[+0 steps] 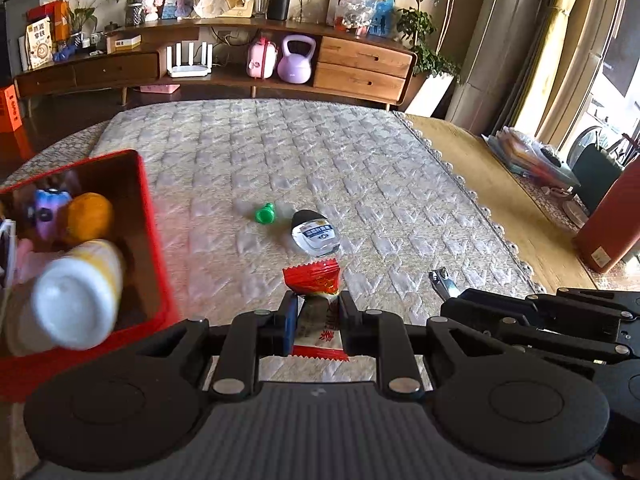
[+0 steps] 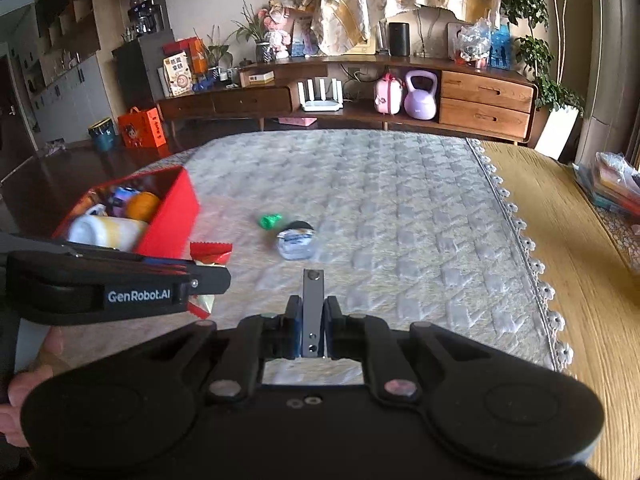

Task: Organize rigid objects
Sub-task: 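Carry the snack packet in left tool and clipper in right tool toward the red tin box, then open left tool to drop the packet into the box while right tool releases the clipper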

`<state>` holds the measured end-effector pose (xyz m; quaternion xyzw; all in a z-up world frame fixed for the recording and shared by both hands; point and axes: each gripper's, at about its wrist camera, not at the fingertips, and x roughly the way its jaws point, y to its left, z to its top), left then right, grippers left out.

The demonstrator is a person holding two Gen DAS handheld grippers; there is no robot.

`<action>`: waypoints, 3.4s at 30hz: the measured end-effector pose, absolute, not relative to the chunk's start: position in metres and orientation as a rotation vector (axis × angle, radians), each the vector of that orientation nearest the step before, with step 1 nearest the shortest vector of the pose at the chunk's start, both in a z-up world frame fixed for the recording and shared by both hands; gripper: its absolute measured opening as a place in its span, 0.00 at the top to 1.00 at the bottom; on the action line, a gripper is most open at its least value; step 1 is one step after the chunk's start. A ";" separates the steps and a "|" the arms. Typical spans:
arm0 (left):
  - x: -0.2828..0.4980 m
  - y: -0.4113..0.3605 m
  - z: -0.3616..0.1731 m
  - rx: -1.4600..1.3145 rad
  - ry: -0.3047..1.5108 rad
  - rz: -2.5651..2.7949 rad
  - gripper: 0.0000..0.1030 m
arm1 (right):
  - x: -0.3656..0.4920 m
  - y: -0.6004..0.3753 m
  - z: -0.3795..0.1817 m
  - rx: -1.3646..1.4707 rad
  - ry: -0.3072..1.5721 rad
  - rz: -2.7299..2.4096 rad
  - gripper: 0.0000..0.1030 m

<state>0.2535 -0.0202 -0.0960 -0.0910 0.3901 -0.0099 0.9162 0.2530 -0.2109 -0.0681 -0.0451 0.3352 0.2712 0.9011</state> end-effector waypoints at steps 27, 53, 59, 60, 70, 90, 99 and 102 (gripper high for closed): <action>0.171 0.097 -0.039 -0.264 0.698 0.062 0.80 | 0.207 -0.097 0.004 -0.150 0.614 0.689 0.90; 0.223 0.190 -0.079 -0.241 0.757 0.151 0.80 | 0.296 0.008 -0.045 -0.301 0.732 0.683 0.90; 0.237 0.192 -0.094 -0.231 0.791 0.159 0.80 | 0.306 0.014 -0.058 -0.300 0.769 0.685 0.90; 0.239 0.192 -0.096 -0.228 0.795 0.157 0.80 | 0.308 0.015 -0.060 -0.303 0.774 0.687 0.90; 0.255 0.188 -0.113 -0.201 0.835 0.150 0.80 | 0.313 0.021 -0.077 -0.314 0.804 0.698 0.90; 0.253 0.193 -0.113 -0.243 0.851 0.175 0.80 | 0.294 0.001 -0.055 -0.235 0.786 0.732 0.64; 0.233 0.189 -0.095 -0.257 0.827 0.179 0.70 | 0.268 -0.019 -0.029 -0.201 0.741 0.755 0.46; 0.225 0.186 -0.086 -0.258 0.810 0.177 0.69 | 0.260 -0.029 -0.020 -0.180 0.727 0.760 0.41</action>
